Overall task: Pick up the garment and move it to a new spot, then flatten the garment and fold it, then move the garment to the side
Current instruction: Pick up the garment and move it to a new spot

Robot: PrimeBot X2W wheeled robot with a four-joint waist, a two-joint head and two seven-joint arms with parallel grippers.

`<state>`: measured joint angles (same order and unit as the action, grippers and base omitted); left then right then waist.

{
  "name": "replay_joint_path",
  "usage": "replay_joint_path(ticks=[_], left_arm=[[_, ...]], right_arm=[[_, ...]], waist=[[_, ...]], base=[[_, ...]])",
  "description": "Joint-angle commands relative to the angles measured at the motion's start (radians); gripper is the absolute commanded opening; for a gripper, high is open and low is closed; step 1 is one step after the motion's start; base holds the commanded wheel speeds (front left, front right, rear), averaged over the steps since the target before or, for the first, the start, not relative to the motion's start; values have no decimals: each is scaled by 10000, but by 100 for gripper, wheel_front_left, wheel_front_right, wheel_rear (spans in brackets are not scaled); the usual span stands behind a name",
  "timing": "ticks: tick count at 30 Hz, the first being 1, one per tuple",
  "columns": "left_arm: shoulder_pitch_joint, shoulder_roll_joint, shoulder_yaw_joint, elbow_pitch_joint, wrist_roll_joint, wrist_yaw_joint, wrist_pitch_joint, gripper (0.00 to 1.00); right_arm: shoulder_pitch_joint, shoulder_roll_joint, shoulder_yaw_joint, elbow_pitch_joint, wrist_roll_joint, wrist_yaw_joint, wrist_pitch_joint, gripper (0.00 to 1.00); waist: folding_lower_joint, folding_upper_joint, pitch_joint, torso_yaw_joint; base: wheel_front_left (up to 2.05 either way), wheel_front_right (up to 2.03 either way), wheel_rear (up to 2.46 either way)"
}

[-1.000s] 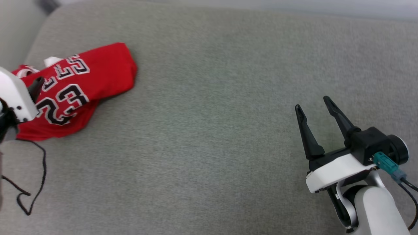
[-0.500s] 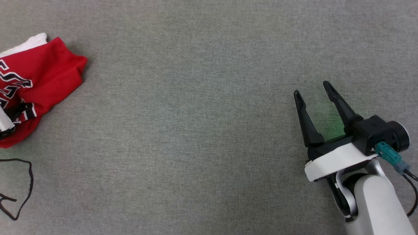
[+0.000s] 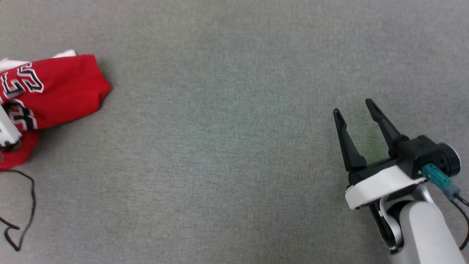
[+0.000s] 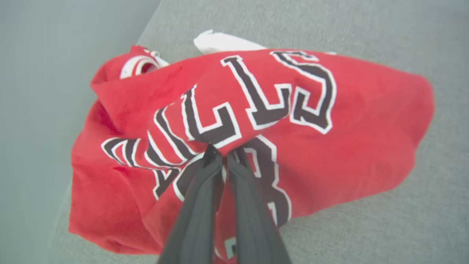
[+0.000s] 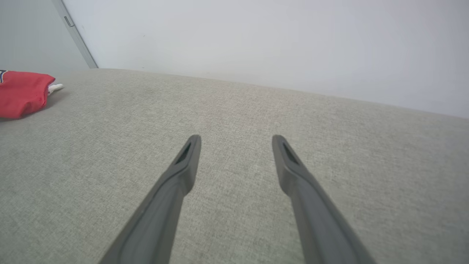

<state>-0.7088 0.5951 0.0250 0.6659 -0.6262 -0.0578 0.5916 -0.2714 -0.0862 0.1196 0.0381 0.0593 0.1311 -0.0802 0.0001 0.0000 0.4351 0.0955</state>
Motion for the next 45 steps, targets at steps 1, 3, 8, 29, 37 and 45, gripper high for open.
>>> replay_joint_path(ticks=[1, 3, 8, 29, 37, 45], left_arm=[[-250, 190, -96, -134, 317, 8, -567, 0], [-411, 205, -235, -195, 641, -37, -1305, 0], [-996, 315, -562, -143, 1381, -98, -3165, 0], [-1180, -1783, -1810, -199, 1758, -438, -6919, 0], [-488, -3612, -3064, -1524, 1457, -615, -6930, 0], [970, -4684, -4639, -2446, 1030, -706, -6833, 0]], right_arm=[[202, 57, -51, 67, 23, -7, -90, 100], [358, 94, -102, 183, 59, -7, -142, 100], [809, 195, -221, 381, 153, -7, -201, 100], [2322, 367, -633, -1, 383, -7, 206, 100], [2513, 370, -959, -306, 506, -5, 326, 100], [2276, 366, -1078, -346, 588, -5, 154, 100]], waist=[[-1, 0, -558, 166], [-1, 0, -1016, 238], [-1, 0, -2150, 305], [-1, 0, -4526, -2251], [-1, 0, -3949, -3068], [-1, 0, -3415, -3008]], base=[[0, 0, 0], [0, 0, 0], [0, 0, 0], [0, 0, 0], [0, 0, 0], [0, 0, 0]])
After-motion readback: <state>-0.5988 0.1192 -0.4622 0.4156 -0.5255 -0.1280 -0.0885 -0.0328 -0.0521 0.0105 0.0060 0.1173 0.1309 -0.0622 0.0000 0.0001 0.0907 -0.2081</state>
